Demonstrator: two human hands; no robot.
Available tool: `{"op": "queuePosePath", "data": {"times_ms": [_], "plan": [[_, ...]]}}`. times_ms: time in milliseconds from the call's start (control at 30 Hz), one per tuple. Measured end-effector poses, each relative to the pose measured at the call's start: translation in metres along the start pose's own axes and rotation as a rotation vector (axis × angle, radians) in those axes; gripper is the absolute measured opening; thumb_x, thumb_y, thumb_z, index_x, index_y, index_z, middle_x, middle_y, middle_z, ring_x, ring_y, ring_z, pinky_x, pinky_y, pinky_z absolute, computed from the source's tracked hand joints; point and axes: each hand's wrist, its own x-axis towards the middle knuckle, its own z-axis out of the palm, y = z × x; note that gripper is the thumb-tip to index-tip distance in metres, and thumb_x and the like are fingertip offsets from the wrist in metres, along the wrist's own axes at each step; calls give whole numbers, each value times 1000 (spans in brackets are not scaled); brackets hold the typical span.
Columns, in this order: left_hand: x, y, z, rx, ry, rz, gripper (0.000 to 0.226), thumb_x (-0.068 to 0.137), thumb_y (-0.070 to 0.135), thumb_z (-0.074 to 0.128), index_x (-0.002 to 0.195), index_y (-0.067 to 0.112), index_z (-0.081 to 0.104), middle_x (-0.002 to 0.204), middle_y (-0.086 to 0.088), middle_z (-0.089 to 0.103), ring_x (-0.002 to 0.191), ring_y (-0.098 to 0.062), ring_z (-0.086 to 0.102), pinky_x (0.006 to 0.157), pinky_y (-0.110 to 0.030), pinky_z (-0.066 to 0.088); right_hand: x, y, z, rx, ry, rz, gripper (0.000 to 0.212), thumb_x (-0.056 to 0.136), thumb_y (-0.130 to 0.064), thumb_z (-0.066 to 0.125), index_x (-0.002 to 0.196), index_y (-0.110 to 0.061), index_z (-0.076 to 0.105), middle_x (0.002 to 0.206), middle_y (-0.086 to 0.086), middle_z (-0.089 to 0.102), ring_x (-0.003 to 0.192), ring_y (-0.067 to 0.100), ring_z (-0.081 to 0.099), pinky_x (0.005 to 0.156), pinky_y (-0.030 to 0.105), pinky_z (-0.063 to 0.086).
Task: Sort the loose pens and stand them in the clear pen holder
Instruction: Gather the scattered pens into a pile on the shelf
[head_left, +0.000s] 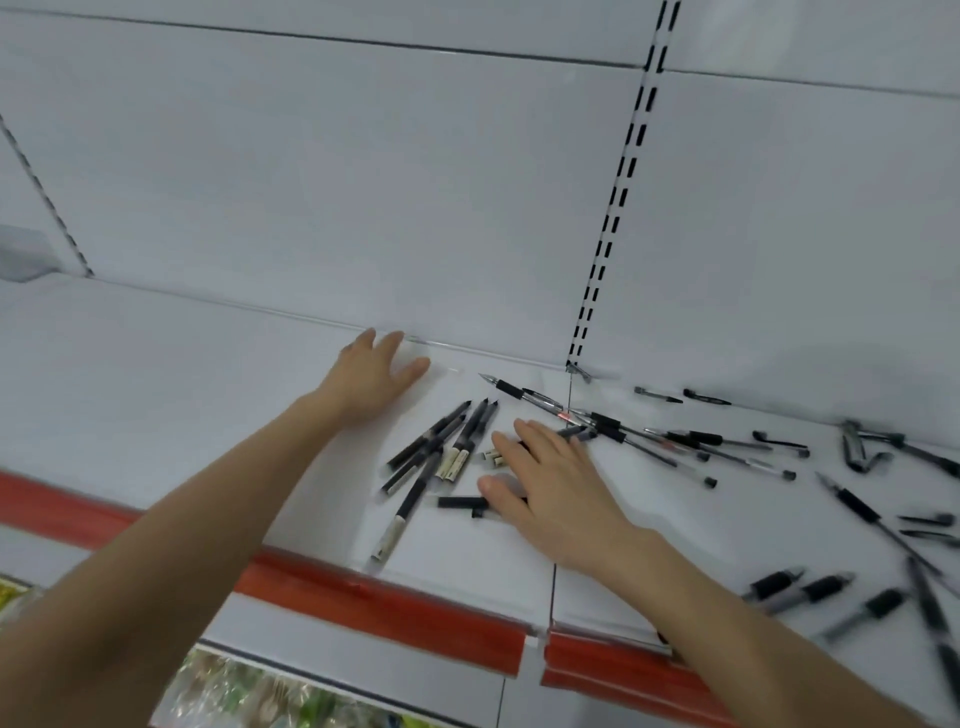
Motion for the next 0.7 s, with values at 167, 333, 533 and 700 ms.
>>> {"op": "queuePosePath", "data": {"times_ms": [167, 333, 533, 700], "plan": [[18, 16, 12, -27, -36, 128, 62, 89, 59, 26, 135, 20, 41, 146, -8, 36, 137, -21, 28, 112, -38, 25, 4, 3, -2, 10, 5, 14, 58, 95, -52, 25, 146, -26, 17, 157, -1, 7, 144, 12, -2, 118, 42, -1], [-3, 51, 20, -156, -128, 322, 44, 98, 40, 32, 128, 14, 52, 137, -5, 48, 130, -17, 38, 103, -24, 26, 9, 7, -1, 18, 13, 6, 72, 82, -60, 15, 145, -26, 20, 157, 0, 10, 144, 12, 0, 117, 43, 1], [-40, 24, 7, 3, -105, 406, 67, 90, 57, 30, 145, 19, 26, 154, -3, 21, 142, -15, 17, 111, -22, 11, 0, 6, -1, -7, 94, 85, 85, 75, -72, 8, 147, -26, 14, 157, 4, -3, 144, 18, -10, 115, 43, -5], [-50, 31, 17, 69, -217, 347, 66, 96, 52, 23, 148, 12, 13, 157, -4, 6, 144, -13, 6, 114, -27, 6, 9, 12, -5, -27, 20, 171, 63, 93, -56, 23, 145, -21, 19, 157, 7, 2, 144, 19, -7, 115, 46, -1]]}}
